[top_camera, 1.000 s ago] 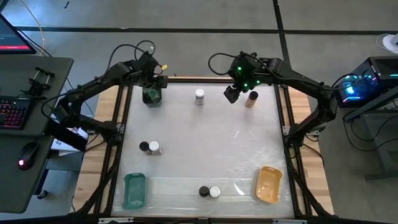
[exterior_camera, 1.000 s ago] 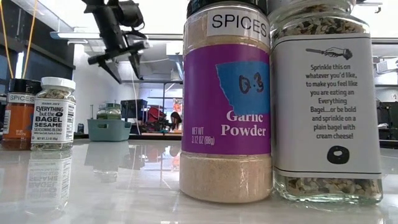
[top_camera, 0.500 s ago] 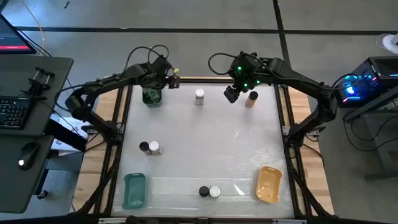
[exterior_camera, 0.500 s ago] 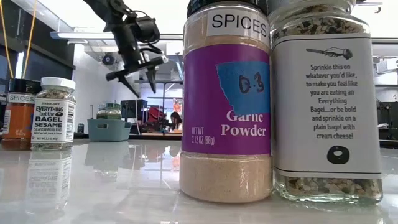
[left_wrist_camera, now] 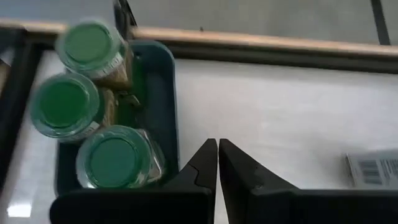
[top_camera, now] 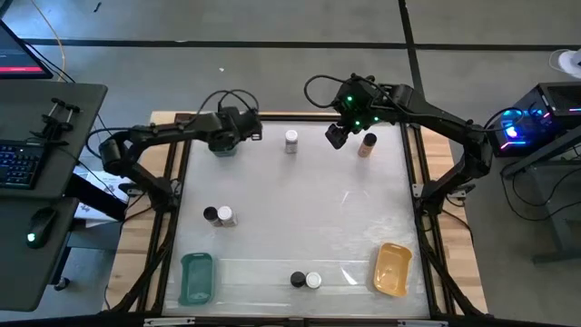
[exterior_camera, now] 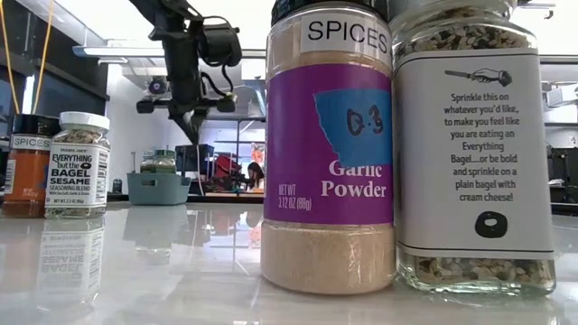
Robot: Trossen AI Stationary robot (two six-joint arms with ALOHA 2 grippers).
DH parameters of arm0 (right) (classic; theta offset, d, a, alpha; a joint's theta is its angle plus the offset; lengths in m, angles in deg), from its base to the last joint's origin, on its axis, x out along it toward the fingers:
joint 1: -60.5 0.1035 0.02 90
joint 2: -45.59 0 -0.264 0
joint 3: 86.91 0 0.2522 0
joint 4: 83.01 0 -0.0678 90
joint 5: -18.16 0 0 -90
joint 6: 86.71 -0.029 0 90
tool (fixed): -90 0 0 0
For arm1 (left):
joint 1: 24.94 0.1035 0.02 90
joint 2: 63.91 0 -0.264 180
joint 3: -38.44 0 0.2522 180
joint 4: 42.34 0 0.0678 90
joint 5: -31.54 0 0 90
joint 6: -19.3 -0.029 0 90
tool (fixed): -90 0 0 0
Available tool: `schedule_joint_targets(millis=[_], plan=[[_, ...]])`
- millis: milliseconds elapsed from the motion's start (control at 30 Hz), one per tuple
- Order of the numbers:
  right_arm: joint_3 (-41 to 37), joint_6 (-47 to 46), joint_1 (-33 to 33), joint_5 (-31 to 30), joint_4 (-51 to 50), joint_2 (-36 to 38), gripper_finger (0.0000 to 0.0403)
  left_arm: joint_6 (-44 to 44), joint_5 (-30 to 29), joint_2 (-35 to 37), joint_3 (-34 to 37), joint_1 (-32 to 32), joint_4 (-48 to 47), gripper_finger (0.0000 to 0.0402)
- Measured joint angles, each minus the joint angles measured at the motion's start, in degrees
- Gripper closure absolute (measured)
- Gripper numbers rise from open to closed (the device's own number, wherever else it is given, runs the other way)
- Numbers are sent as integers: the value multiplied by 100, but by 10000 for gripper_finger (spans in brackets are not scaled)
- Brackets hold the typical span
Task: Sort spices by type
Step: Put the green seasoning bottle into the blue bin
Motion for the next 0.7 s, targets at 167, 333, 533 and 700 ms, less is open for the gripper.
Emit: schedule_joint_targets(millis=[167, 333, 533, 700], plan=[[0, 3, 0, 0, 5, 0, 132, 534, -1130, -193, 46, -391, 42, 401], [0, -7, 0, 17, 37, 0, 132, 773, -1234, -604, 45, -306, 45, 401], [0, -9, 0, 195, 37, 0, 132, 1221, -1149, -1132, 47, -448, 107, 401], [0, -207, 0, 195, 37, 0, 132, 1320, -1339, -1332, 45, -626, 1, 401]])
